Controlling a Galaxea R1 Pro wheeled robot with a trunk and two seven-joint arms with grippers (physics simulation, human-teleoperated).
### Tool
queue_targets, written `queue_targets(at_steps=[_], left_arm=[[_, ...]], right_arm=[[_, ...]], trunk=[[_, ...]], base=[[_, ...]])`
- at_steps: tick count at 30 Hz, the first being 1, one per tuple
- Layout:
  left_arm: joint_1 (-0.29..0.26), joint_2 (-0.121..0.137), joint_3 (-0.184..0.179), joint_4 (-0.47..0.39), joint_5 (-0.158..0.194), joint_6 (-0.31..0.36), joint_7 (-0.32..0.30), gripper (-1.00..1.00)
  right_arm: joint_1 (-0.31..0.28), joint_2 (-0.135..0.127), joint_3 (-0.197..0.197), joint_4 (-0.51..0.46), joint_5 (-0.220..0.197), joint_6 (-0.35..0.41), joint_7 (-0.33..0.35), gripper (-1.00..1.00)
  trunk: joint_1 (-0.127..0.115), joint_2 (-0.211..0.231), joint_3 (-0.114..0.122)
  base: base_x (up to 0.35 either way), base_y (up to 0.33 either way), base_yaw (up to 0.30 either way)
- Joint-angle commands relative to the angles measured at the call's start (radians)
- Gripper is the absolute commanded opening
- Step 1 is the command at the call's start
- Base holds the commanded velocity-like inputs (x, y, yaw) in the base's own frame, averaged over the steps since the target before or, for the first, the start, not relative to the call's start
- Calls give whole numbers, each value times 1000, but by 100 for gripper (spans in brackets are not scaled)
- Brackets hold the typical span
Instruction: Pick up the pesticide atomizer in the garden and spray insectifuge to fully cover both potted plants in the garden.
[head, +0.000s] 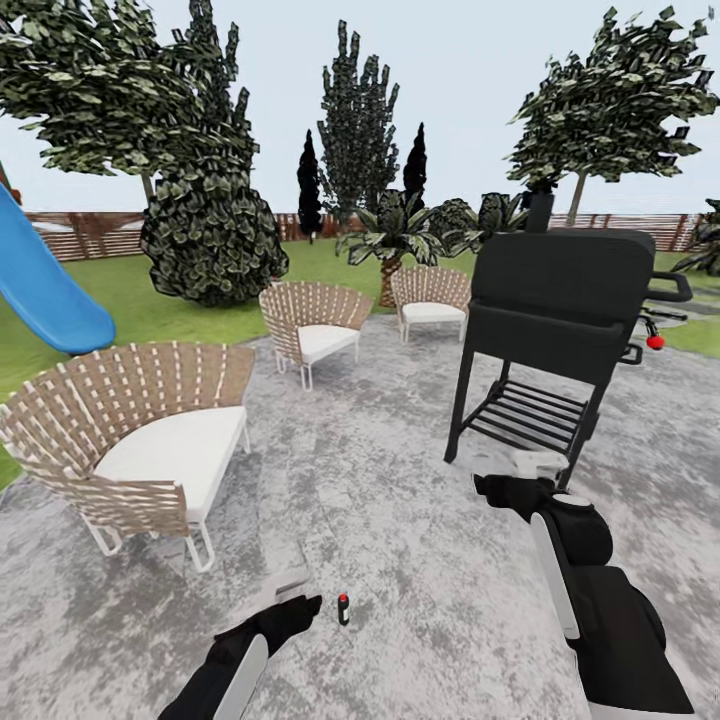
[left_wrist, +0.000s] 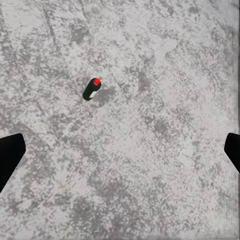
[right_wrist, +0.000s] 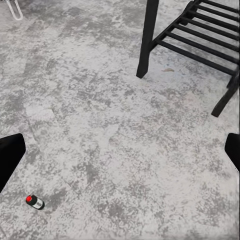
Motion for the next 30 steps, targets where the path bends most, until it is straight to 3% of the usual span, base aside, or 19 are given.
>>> queue_targets(at_steps=[1, 8, 28, 30], left_arm=[[0, 0, -2, -2, 11, 4, 9, 100], [0, 0, 0, -3, 14, 6, 9, 100], [0, 2, 0, -5, 12, 8, 10, 100], [0, 1, 3, -5, 13, 7, 46, 100]], right_arm=[[-1, 0, 1, -1, 0, 5, -3, 100], [-1, 0, 1, -1, 0, 5, -3, 100], [-1, 0, 1, -1, 0, 4, -3, 100], [-1, 0, 1, -1, 0, 3, -3, 100]], trunk=[[0, -1, -1], [0, -1, -1], [0, -1, -1], [0, -1, -1]], base=[[0, 1, -277], [26, 32, -277], [221, 233, -277], [204, 209, -277]])
